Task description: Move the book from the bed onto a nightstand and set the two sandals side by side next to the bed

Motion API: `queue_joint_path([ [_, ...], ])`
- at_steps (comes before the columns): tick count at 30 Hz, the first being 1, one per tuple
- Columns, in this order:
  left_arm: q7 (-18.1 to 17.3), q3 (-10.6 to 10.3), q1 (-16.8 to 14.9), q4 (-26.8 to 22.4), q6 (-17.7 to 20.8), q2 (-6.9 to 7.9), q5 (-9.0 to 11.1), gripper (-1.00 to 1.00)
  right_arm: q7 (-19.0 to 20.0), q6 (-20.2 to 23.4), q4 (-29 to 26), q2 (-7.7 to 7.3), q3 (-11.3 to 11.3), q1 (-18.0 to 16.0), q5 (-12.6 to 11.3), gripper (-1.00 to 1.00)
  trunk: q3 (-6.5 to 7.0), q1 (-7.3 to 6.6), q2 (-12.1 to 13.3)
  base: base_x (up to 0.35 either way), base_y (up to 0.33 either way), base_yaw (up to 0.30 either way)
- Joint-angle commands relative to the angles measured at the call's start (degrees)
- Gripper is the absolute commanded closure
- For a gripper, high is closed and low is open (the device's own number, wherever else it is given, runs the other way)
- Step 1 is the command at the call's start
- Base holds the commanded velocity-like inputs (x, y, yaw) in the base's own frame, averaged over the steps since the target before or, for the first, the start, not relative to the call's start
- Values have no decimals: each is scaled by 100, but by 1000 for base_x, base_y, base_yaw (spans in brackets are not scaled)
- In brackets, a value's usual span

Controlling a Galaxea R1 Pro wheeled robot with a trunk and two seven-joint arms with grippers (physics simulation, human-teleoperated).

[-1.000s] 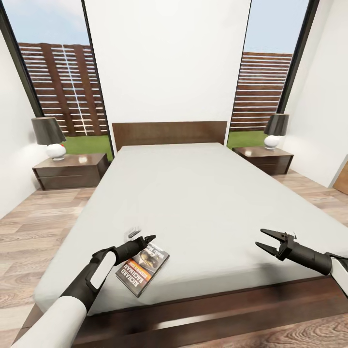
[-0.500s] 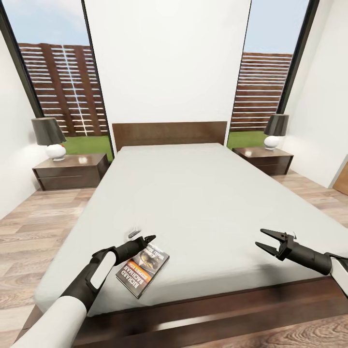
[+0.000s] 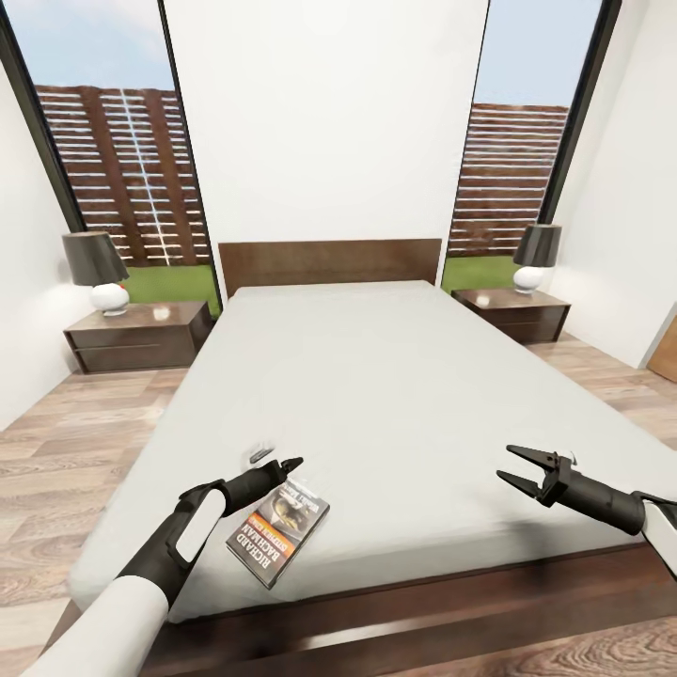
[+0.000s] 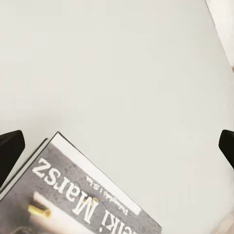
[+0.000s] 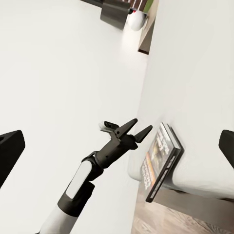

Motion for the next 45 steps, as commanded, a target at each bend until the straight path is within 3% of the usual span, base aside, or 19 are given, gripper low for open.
queue_joint_path([
  [1, 3, -12, -3, -3, 20, 5, 32, -100, 12, 26, 0, -1, -2, -3, -1, -100, -5, -1, -2, 0, 0, 0],
  [5, 3, -12, -3, -3, 20, 5, 32, -100, 12, 26, 0, -3, -2, -3, -1, -100, -5, -1, -2, 0, 0, 0],
  [28, -19, 32, -3, -10, 38, 29, 32, -100, 21, 17, -5, -20, -11, -3, 8, -100, 407, -506, 920, 0, 0, 0],
  [42, -45, 192, -3, -12, 51, 38, 33, -100, 21, 16, -5, -22, -11, -3, 8, -100, 407, -506, 920, 0, 0, 0],
  [45, -109, 364, -3, -22, 72, 83, 47, -100, 19, 10, -5, -21, -11, -3, 8, -100, 407, -506, 920, 0, 0, 0],
])
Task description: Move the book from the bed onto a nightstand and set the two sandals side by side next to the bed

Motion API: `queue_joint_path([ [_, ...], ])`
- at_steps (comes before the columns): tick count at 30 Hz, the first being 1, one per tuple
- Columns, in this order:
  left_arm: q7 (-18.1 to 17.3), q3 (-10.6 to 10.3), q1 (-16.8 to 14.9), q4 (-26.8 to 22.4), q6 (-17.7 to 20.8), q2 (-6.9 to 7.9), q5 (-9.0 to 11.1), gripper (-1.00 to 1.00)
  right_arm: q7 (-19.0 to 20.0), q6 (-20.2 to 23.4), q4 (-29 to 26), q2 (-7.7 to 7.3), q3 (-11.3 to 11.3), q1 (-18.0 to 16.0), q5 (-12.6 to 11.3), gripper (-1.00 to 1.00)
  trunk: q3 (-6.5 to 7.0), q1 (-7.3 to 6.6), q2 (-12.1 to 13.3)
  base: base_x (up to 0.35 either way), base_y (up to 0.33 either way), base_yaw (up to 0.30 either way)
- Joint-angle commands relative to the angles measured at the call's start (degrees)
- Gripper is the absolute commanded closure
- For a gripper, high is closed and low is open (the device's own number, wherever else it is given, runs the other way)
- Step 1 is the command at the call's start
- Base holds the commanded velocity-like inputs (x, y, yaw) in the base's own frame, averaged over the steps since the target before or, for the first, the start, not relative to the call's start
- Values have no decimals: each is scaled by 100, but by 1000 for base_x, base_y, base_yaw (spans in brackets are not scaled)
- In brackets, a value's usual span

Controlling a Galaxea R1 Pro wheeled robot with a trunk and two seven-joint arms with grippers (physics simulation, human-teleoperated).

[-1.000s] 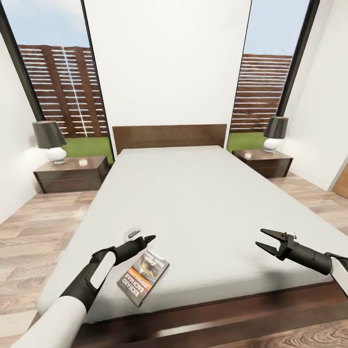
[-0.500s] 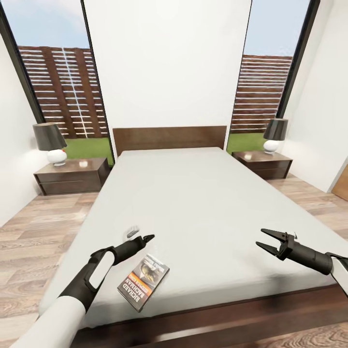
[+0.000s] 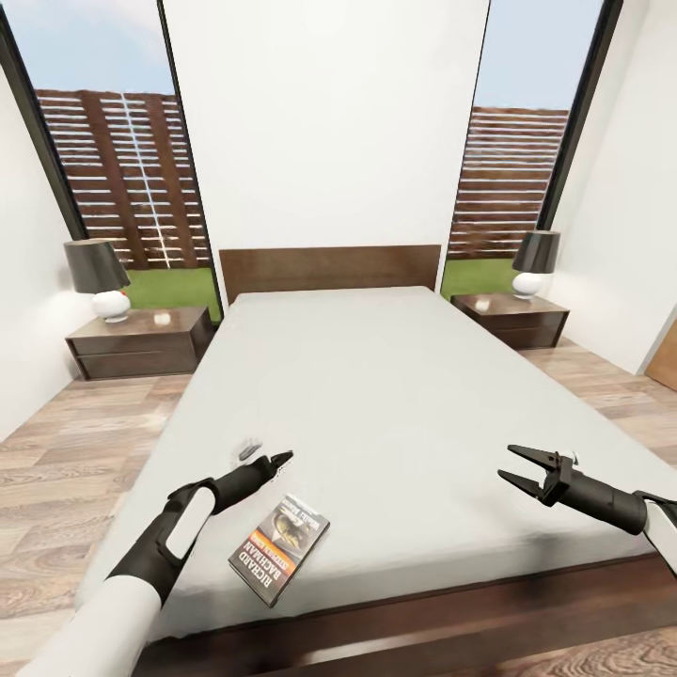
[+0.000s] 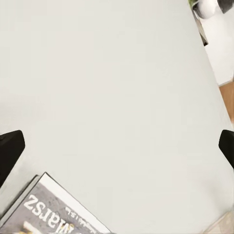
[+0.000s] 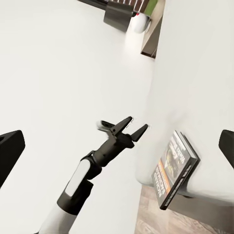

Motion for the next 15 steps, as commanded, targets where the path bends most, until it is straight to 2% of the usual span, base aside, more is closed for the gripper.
queue_joint_path([
  [1, -92, 95, -2, -6, 28, 65, 59, -100, 9, 25, 1, -1, -2, -3, -2, -100, -5, -1, -2, 0, 0, 0],
  [2, -166, 153, -2, -7, 33, 110, 84, -100, 8, 25, 1, -1, -2, -3, -2, -100, -5, -1, -2, 0, 0, 0],
  [3, -612, 371, -2, -6, 44, 319, 251, -100, 2, 25, 1, -2, -2, -3, -2, -100, -5, -1, -2, 0, 0, 0],
  [5, -1239, 490, -2, -4, 97, 543, 445, -100, -3, 24, 1, -1, -2, -3, -2, -100, -5, -1, -2, 0, 0, 0],
  [7, -1801, 533, -2, -5, 377, 768, 538, -100, -7, 24, 1, -2, -2, -2, -2, -100, -5, -1, -2, 0, 0, 0],
  [10, -2324, 555, -2, -23, 918, 944, 570, -100, -11, 24, 1, -2, -2, -3, -2, -100, -5, -1, -2, 0, 0, 0],
  [14, -2521, 557, 2, -34, 1104, 1104, 578, -100, -13, 24, 8, -2, -2, -2, 2, -100, -5, -1, -2, 0, 0, 0],
  [15, -2628, 555, 24, -36, 1145, 1358, 584, -100, -13, 24, 14, -1, 0, -3, 5, -100, -5, -1, -2, 0, 0, 0],
])
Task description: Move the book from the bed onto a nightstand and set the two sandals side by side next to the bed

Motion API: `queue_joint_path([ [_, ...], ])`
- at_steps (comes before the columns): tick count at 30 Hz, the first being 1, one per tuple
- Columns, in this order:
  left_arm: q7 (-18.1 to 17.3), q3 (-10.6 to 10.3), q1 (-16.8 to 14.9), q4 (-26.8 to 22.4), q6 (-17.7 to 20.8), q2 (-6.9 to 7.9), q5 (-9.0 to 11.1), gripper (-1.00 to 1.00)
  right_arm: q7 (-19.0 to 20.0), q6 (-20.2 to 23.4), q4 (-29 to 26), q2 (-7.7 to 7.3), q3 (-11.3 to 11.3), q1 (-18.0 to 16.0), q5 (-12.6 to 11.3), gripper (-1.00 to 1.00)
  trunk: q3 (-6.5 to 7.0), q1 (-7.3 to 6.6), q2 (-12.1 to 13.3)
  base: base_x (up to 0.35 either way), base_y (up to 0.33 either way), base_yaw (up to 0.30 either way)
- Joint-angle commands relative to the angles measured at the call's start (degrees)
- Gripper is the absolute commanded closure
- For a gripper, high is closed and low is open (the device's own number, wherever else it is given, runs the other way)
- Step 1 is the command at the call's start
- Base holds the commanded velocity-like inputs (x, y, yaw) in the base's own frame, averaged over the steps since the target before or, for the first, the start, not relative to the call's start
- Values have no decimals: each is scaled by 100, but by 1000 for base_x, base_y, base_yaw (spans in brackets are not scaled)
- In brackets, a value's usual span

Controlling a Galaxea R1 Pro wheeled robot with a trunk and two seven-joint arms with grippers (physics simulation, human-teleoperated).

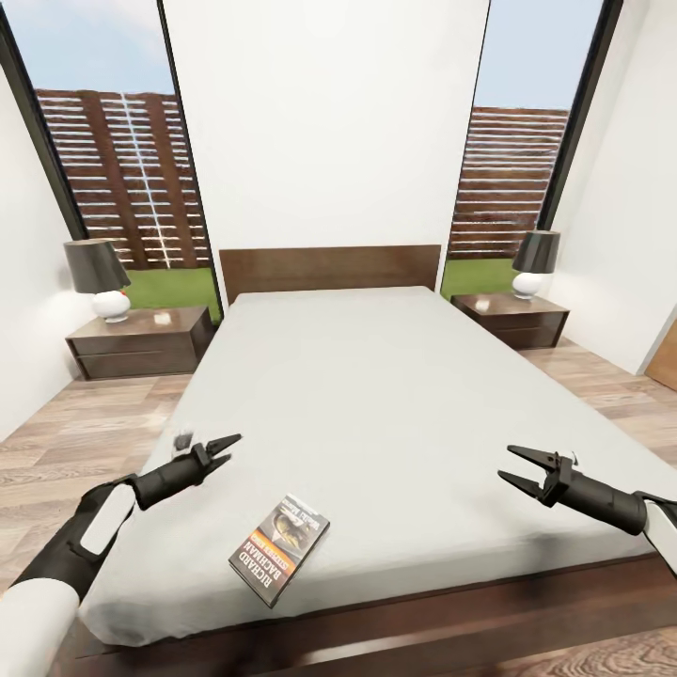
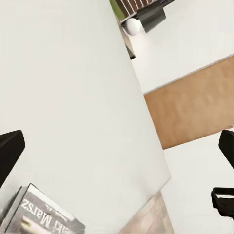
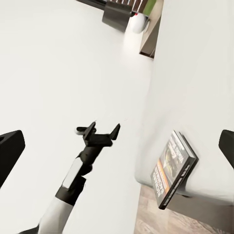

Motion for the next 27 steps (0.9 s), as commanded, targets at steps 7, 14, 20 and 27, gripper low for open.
queue_joint_path([
  [7, -1096, 3, 40, 88, 73, 695, 16, -100, 4, 19, 12, 5, 5, -2, 0, -100, -6, -1, -2, 0, 0, 0],
  [14, -1216, -5, 50, 196, 84, 724, 15, -100, -5, -14, 61, 7, 10, -4, 162, -100, -6, -1, -2, 0, 0, 0],
  [20, -1222, -10, 52, 209, 86, 719, 15, -100, -7, -65, 92, 7, -8, -4, 633, -100, -5, -1, -2, 0, 0, 0],
  [27, -1205, -15, 53, 218, 64, 710, 15, -100, -6, -70, 95, 7, -13, -4, 702, -100, -16, -1, -2, 0, 0, 63],
])
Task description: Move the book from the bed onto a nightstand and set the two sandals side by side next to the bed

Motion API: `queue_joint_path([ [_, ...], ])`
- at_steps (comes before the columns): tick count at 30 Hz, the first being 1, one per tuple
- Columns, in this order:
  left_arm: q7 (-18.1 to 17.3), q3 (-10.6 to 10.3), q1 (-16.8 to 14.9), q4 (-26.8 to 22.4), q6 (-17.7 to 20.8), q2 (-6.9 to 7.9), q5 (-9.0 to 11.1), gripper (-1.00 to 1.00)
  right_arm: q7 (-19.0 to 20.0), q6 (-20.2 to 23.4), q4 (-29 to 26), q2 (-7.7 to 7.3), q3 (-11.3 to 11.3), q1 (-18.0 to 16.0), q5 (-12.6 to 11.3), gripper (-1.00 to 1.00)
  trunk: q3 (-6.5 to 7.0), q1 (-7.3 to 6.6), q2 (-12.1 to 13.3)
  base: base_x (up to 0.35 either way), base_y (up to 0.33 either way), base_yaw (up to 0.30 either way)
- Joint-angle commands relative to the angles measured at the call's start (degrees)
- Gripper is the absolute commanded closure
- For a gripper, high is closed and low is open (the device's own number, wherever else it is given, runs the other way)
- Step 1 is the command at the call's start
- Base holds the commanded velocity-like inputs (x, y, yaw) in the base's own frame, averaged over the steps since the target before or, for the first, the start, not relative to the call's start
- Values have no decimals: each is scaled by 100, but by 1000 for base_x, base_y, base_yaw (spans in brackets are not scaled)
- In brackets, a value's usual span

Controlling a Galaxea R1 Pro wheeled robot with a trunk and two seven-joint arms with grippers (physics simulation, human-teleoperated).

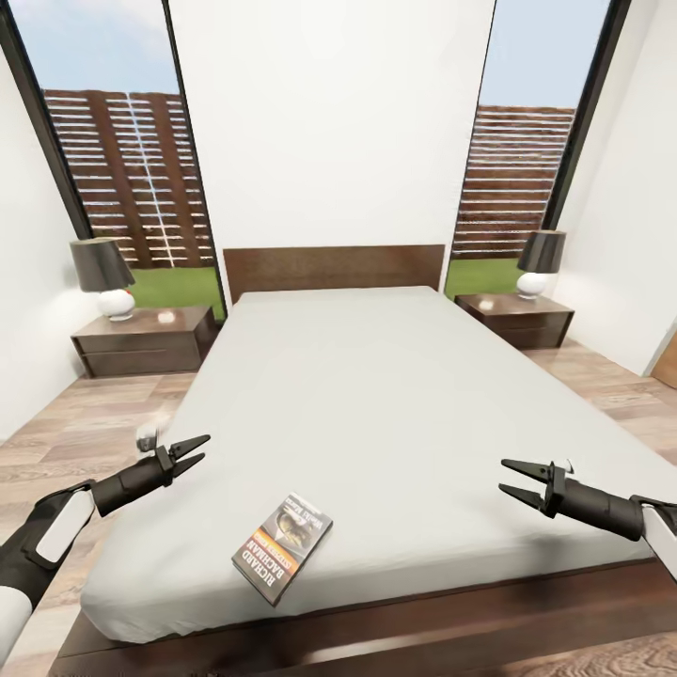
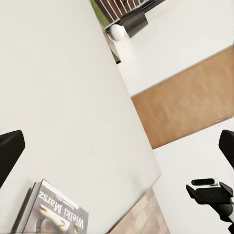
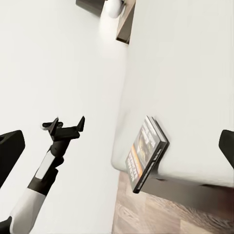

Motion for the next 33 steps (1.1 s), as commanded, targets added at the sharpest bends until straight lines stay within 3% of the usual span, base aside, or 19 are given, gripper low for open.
queue_joint_path([
  [1, -2, 0, -5, 3, 36, -1, 25, -100, 11, 29, -2, -1, -3, -2, -4, -100, -10, -1, -2, 0, 0, 200],
  [9, 5, -2, -6, 3, 33, -2, 25, -100, 18, 30, -3, -1, -7, -1, -3, -100, -32, -1, -2, 0, 0, 214],
  [22, 6, -5, -5, 4, 33, -2, 25, -100, 46, 36, -12, -1, -12, 0, -3, -100, -33, -1, -2, 0, 0, 29],
  [33, 13, -5, -5, 20, 26, -2, 28, -100, 42, 34, -5, -9, -12, -1, -3, -100, -56, -1, -2, 0, 0, 239],
])
